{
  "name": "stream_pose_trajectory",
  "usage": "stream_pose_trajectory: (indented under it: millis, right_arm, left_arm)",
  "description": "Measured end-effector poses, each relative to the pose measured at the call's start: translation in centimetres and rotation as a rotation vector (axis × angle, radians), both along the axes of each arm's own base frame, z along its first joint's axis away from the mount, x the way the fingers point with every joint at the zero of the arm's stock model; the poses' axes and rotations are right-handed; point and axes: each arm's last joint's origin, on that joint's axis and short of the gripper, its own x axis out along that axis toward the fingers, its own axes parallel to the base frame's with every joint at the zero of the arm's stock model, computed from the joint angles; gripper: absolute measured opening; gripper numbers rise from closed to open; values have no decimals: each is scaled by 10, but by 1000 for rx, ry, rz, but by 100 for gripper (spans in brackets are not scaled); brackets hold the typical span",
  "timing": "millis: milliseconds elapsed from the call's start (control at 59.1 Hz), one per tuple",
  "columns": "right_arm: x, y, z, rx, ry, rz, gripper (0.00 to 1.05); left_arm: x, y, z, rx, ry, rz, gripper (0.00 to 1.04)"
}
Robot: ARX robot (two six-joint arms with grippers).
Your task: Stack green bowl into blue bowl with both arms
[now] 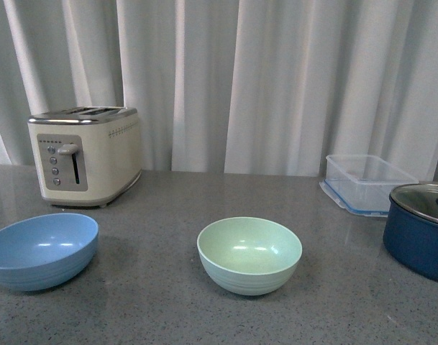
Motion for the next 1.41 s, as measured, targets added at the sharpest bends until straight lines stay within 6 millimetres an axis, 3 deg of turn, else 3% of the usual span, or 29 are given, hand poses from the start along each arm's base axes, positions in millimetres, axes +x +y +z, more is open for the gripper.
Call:
stream_pose_trajectory:
  millis: [203,474,762,1151,1405]
  right_arm:
    - [0,0,0,0,0,0,95]
    - [0,0,0,0,0,0,95]
    - [0,0,0,0,0,0,95]
    - [0,0,0,0,0,0,95]
    - [0,0,0,0,0,0,95]
  left_arm:
    - [34,1,-2,2,18,-5,98]
    - [62,1,-11,3,38,-16,98]
    - [75,-2,-34,-28,110,-34,98]
    - [84,-8,-42,-24,122,-39,98]
    - [86,-13,-45,-26,134,-46,56]
